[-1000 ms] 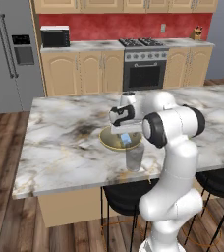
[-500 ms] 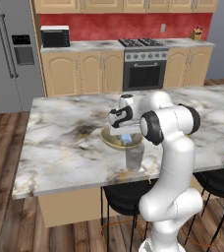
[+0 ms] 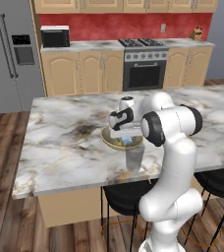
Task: There are two ice cubes in the ice bowl. Place both ice cubes in the glass cup.
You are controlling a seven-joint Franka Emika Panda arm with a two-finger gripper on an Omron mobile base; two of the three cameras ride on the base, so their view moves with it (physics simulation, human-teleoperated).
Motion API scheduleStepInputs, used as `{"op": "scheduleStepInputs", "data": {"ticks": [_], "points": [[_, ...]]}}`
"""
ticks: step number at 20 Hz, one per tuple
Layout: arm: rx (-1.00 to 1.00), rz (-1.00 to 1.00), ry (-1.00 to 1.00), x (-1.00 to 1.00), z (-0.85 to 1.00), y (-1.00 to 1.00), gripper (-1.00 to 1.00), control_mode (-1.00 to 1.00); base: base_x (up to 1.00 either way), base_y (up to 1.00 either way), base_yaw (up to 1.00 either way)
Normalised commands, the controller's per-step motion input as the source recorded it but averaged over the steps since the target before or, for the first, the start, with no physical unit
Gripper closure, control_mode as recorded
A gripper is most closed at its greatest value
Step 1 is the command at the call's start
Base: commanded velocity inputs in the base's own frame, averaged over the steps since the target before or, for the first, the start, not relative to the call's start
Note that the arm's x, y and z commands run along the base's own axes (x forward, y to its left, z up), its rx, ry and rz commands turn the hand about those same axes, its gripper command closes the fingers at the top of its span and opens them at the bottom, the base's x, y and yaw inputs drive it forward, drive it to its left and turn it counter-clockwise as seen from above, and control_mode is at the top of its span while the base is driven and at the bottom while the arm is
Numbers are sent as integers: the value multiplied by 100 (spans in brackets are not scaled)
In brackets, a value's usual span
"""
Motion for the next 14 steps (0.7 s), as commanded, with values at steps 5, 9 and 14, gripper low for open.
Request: {"op": "scheduleStepInputs", "data": {"ticks": [5,9,14], "points": [[0,0,0,0,0,0,100,-100,0,0,0],[0,-2,-4,-1,39,0,100,-100,0,0,0],[0,-9,-2,-32,85,0,100,-100,0,0,0]]}}
